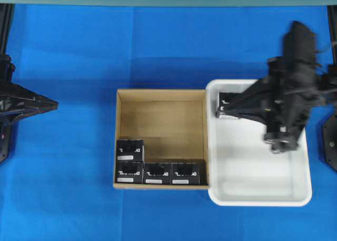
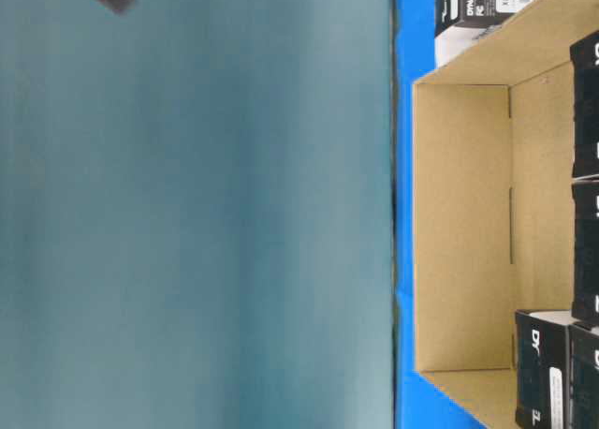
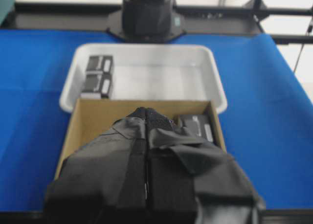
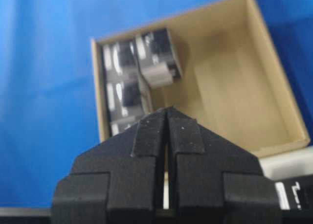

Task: Pick the box from inside the cardboard box.
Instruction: 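Swing the right arm over the cardboard box toward its upper-left package, then lower the open right gripper around the upper-left black-and-white package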

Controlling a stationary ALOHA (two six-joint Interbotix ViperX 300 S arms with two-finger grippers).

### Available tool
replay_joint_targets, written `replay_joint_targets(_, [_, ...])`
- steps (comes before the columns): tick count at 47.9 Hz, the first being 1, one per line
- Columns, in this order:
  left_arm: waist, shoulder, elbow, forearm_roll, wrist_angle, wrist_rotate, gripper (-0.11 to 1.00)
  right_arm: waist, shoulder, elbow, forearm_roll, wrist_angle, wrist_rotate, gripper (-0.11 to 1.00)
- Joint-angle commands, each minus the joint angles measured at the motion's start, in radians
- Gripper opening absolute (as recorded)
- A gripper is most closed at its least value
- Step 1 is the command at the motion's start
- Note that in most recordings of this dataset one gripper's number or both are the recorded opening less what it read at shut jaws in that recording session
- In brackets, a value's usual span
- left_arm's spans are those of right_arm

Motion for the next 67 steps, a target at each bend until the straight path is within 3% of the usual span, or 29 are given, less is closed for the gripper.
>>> replay_joint_targets(1, [0.0,0.006,-0.028,0.002,0.006,-0.003,-0.07,-0.006,0.075,-0.103,0.003,0.091,-0.002,0.01])
replay_joint_targets(14, [-0.011,0.002,-0.028,0.002,0.103,-0.037,-0.07,-0.014,0.377,-0.416,0.002,0.382,-0.025,0.01])
replay_joint_targets(20, [-0.021,-0.008,-0.031,0.002,0.137,-0.041,-0.07,-0.018,0.489,-0.52,0.002,0.476,-0.078,0.01])
replay_joint_targets(29, [-0.037,-0.028,-0.035,0.002,0.209,-0.043,-0.07,-0.018,0.615,-0.666,0.003,0.526,-0.173,0.01])
replay_joint_targets(41, [-0.037,-0.064,-0.044,0.002,0.33,-0.043,-0.07,-0.02,0.762,-0.801,0.003,0.612,-0.236,0.01])
replay_joint_targets(57, [-0.031,-0.104,-0.057,0.002,0.41,-0.043,-0.07,-0.023,0.887,-0.942,0.014,0.71,-0.267,0.03])
replay_joint_targets(67, [-0.025,-0.104,-0.057,0.003,0.41,-0.043,-0.07,-0.026,0.92,-0.95,0.118,0.707,-0.319,0.04])
